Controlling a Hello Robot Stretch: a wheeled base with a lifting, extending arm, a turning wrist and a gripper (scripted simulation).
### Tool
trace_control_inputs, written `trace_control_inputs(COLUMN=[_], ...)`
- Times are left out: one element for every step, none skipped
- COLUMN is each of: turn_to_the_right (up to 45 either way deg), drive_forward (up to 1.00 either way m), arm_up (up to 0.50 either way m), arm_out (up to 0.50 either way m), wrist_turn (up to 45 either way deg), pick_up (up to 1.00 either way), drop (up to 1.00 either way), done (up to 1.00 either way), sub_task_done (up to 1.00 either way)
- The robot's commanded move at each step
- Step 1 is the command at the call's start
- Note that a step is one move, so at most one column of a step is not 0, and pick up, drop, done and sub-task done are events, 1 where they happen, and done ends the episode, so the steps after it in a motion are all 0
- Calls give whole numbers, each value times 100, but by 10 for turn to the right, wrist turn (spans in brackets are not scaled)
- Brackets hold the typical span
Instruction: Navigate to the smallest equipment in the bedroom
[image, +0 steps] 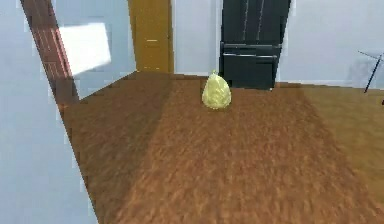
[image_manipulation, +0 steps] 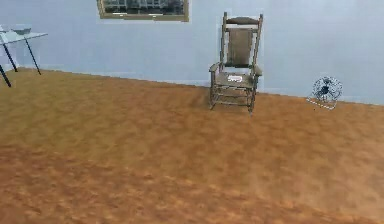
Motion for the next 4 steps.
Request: trace_control_inputs(turn_to_the_right=[0,-450,-90,0], drive_forward=[90,0,0,100], arm_up=[0,0,0,0], arm_out=[0,0,0,0], wrist_turn=[0,0,0,0], pick_up=[0,0,0,0], drop=[0,0,0,0], done=[0,0,0,0], sub_task_done=[0,0,0,0])
